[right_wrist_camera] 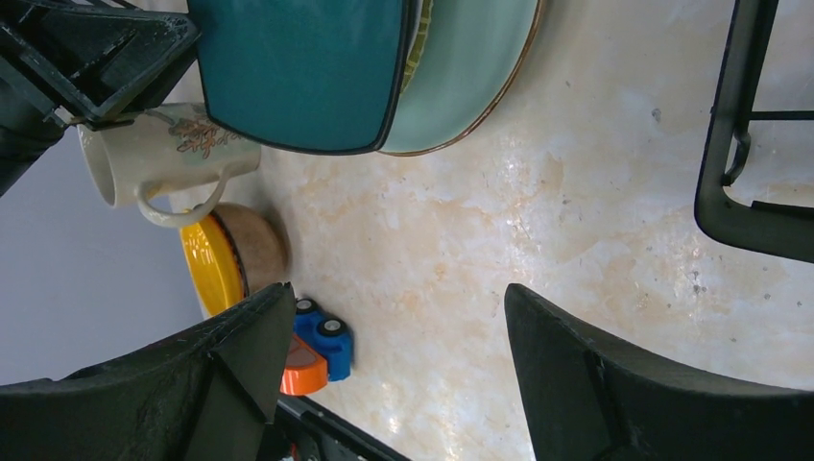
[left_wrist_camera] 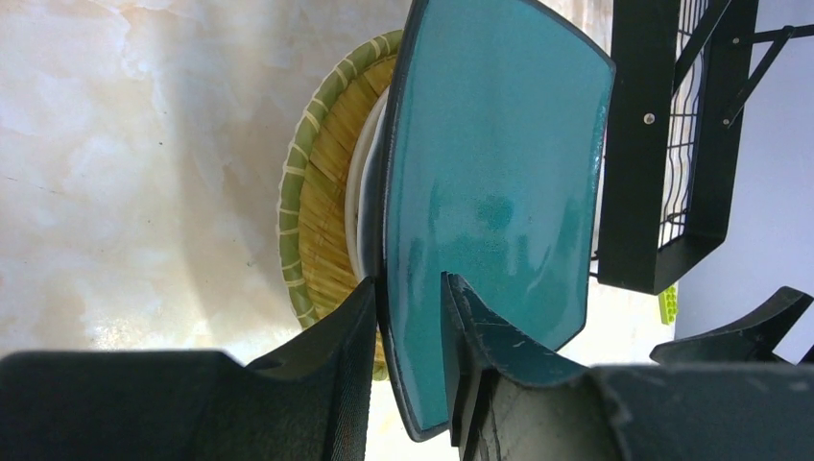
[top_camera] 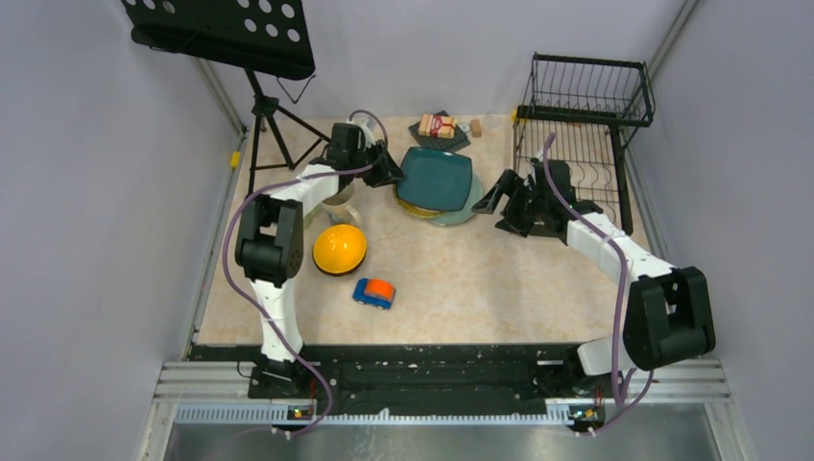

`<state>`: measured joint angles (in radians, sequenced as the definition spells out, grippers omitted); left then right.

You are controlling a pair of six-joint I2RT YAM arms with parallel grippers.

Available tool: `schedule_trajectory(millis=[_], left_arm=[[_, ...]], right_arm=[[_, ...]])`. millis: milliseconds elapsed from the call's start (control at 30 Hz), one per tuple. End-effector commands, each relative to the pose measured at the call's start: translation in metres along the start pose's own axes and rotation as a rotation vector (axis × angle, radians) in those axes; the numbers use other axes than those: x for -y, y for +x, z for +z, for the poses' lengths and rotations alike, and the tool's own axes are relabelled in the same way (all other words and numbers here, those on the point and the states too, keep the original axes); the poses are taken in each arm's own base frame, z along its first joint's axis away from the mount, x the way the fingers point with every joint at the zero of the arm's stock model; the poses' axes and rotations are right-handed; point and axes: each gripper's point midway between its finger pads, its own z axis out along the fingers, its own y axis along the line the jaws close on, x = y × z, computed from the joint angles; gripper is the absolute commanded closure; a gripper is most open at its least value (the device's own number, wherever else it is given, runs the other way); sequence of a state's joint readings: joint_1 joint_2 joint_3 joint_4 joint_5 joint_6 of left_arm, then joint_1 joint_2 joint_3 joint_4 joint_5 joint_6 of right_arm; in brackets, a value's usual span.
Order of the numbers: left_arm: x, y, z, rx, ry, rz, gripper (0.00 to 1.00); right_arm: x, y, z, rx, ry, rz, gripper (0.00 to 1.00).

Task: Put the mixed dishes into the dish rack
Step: Pick up the plate at the center of the board.

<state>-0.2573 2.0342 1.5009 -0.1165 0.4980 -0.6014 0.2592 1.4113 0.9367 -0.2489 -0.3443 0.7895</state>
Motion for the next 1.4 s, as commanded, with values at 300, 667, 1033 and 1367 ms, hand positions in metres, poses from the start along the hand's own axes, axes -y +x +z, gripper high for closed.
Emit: schedule_trajectory(millis=[300, 667, 1033, 1367], left_arm=[[0.012, -0.003, 0.001, 0.012, 0.078, 0.025, 0.66], [0.016, -0.004, -0.004, 0.012, 0.079, 0.047, 0.66], [0.025, -0.006, -0.006, 0.018, 0.122, 0.053, 0.66], [0.056, -0.009, -0.011, 0.033, 0.245, 0.088, 0.67]], right_arm=[[-0.029, -0.029, 0.026, 0.054, -0.095, 0.022, 0.26], [-0.042, -0.067, 0.090, 0.073, -0.031, -0.012, 0.20], [-0.052, -0.068, 0.117, -0.014, -0.066, -0.074, 0.20], [-0.050, -0.060, 0.123, -0.098, -0.003, -0.171, 0.19]])
